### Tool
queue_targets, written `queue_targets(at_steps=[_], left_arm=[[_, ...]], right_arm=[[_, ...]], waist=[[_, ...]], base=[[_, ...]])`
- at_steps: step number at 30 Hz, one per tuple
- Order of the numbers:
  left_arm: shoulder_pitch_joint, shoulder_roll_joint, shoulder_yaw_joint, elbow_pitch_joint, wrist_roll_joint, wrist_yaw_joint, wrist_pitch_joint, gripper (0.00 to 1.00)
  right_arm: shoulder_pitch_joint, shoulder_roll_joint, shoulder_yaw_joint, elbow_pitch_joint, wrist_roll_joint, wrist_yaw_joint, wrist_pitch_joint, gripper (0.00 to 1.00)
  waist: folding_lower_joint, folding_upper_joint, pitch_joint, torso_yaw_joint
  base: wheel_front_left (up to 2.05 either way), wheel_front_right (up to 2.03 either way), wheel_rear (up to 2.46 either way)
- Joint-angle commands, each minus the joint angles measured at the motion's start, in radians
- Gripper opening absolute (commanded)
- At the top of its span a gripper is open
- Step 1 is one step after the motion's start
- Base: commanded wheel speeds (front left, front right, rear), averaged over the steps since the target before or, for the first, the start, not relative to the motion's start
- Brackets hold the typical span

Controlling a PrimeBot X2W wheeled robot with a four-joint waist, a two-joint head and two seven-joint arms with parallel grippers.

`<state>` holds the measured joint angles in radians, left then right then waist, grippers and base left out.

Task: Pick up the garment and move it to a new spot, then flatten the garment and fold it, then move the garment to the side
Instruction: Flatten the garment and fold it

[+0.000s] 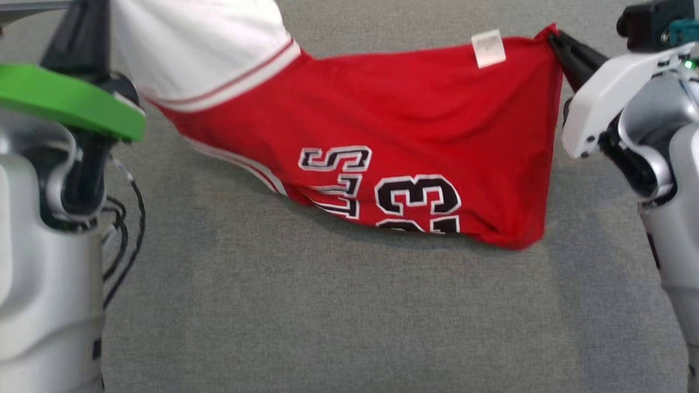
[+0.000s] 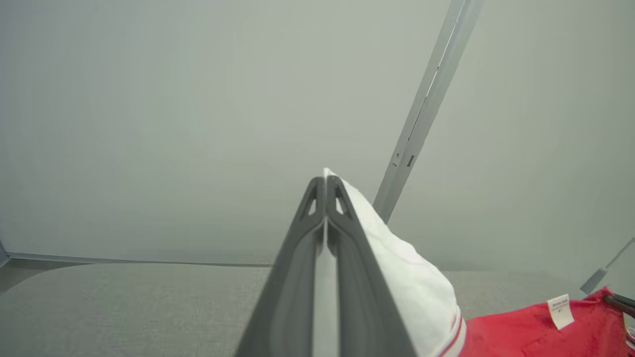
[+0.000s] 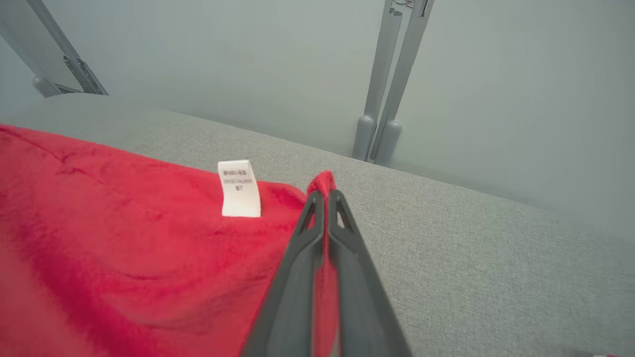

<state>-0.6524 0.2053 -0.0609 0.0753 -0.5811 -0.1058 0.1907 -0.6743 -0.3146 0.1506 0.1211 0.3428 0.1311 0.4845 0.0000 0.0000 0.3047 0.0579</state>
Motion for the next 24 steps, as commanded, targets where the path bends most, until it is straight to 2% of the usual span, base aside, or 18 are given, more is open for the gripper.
queue_targets(at_steps=[1, 7, 14, 21, 24], left_arm=[[-0.090, 0.012, 0.015, 0.019, -0.008, -0.006, -0.021, 0.00], [-0.364, 0.057, 0.037, 0.090, 0.028, -0.011, -0.105, 0.00], [-0.675, 0.081, 0.066, 0.182, 0.046, -0.005, -0.190, 0.00], [-0.928, 0.072, 0.066, 0.267, 0.049, -0.007, -0.274, 0.00], [-0.983, 0.072, 0.067, 0.290, 0.054, -0.010, -0.318, 0.00]], right_arm=[[-0.066, -0.024, 0.020, 0.020, 0.006, -0.001, -0.003, 0.00], [-0.291, -0.022, 0.044, 0.119, 0.004, -0.001, -0.061, 0.00], [-0.546, 0.025, 0.016, 0.251, -0.055, -0.001, -0.157, 0.00], [-0.775, 0.092, -0.113, 0.389, -0.182, -0.001, -0.325, 0.00], [-0.826, 0.116, -0.168, 0.420, -0.231, -0.001, -0.387, 0.00]], waist=[[0.0000, 0.0000, 0.055, -0.021], [0.0000, 0.0000, 0.159, -0.055], [0.0000, 0.0000, 0.271, -0.088], [0.0000, 0.0000, 0.337, -0.115], [0.0000, 0.0000, 0.342, -0.118]], base=[[0.00, 0.00, 0.00], [0.00, 0.00, 0.00], [0.00, 0.00, 0.00], [0.00, 0.00, 0.00], [0.00, 0.00, 0.00]])
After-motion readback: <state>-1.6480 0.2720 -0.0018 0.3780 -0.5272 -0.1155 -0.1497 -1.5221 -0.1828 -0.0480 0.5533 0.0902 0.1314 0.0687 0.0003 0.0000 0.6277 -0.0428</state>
